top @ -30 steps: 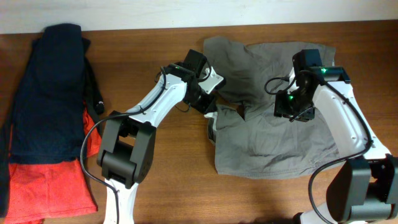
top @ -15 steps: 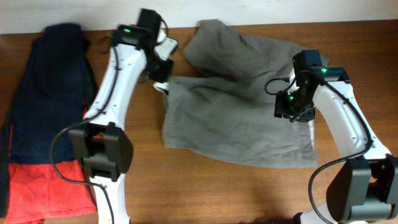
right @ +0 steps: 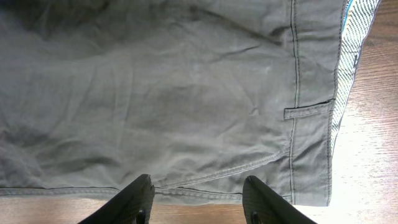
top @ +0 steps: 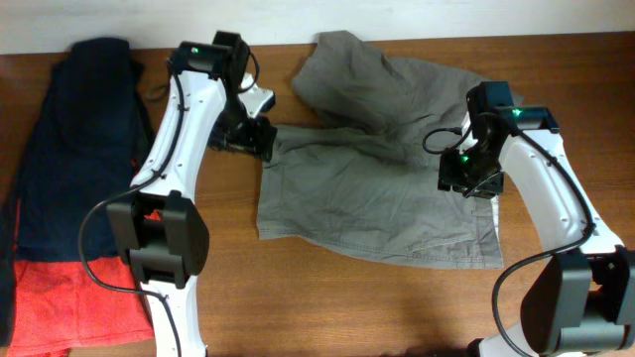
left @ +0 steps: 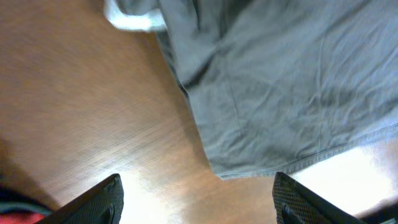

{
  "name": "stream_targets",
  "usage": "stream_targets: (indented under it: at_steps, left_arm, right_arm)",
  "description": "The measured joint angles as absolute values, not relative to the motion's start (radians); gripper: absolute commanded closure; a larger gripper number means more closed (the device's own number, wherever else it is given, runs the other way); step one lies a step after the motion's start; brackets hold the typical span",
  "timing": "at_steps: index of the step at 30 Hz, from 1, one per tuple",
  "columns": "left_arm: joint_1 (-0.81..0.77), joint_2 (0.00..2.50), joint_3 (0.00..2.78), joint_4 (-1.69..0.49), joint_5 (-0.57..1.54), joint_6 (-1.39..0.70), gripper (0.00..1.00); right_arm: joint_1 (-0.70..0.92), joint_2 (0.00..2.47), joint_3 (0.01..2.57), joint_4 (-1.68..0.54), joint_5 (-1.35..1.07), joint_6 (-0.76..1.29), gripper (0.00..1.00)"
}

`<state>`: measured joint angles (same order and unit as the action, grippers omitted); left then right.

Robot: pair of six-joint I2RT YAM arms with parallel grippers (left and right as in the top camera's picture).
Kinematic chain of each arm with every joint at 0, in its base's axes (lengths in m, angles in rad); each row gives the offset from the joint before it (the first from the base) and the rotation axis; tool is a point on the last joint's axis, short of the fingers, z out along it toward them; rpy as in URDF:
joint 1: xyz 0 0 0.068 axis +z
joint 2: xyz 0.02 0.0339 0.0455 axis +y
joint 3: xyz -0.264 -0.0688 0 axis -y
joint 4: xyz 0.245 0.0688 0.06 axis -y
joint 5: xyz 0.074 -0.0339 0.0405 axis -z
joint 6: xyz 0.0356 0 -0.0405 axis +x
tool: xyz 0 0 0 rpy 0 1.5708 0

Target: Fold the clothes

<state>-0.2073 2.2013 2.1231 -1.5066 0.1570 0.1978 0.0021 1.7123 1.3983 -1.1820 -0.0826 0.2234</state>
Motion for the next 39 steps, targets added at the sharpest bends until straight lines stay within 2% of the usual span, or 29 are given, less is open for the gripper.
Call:
stream_targets:
  at_steps: [8, 19, 21, 24, 25, 26, 27, 34, 39]
  left_arm:
    - [-0.207, 2.204, 1.830, -1.296, 0.218, 0.202, 0.25]
    - [-0.207, 2.204, 1.651, -1.163, 0.345, 0.297, 0.26]
    - [-0.207, 2.204, 1.629, -1.161, 0.352, 0.302, 0.34]
    - [-0.207, 2.204, 1.626, -1.159, 0.358, 0.313, 0.59]
    - [-0.207, 2.204, 1.626, -1.160, 0.360, 0.311, 0.78]
    - [-0.207, 2.204, 1.626, -1.162, 0.361, 0.316, 0.92]
    - [-0.207, 2.204, 1.625, -1.168, 0.360, 0.317, 0.99]
    - [-0.183, 2.204, 1.624, -1.255, 0.299, 0.301, 0.99]
    - [-0.067, 2.204, 1.624, -1.272, 0.277, 0.268, 0.99]
  right_arm:
    - [0.001, 1.712, 1.396, -1.193, -0.083, 0.221, 0.49]
    - [0.001, 1.712, 1.396, -1.205, -0.083, 0.220, 0.48]
    - [0.001, 1.712, 1.396, -1.205, -0.083, 0.220, 0.49]
    - [0.001, 1.712, 1.396, -1.205, -0.083, 0.220, 0.49]
    - [0.001, 1.712, 1.396, -1.205, -0.083, 0.220, 0.48]
    - [0.001, 1.712, 1.396, -1.205, -0.083, 0.220, 0.49]
    - [0.001, 1.712, 1.396, -1.205, -0.083, 0.220, 0.48]
    - [0.001, 1.712, 1.396, -1.205, -0.083, 0.214, 0.48]
    - [0.001, 1.712, 1.396, -1.205, -0.083, 0.208, 0.48]
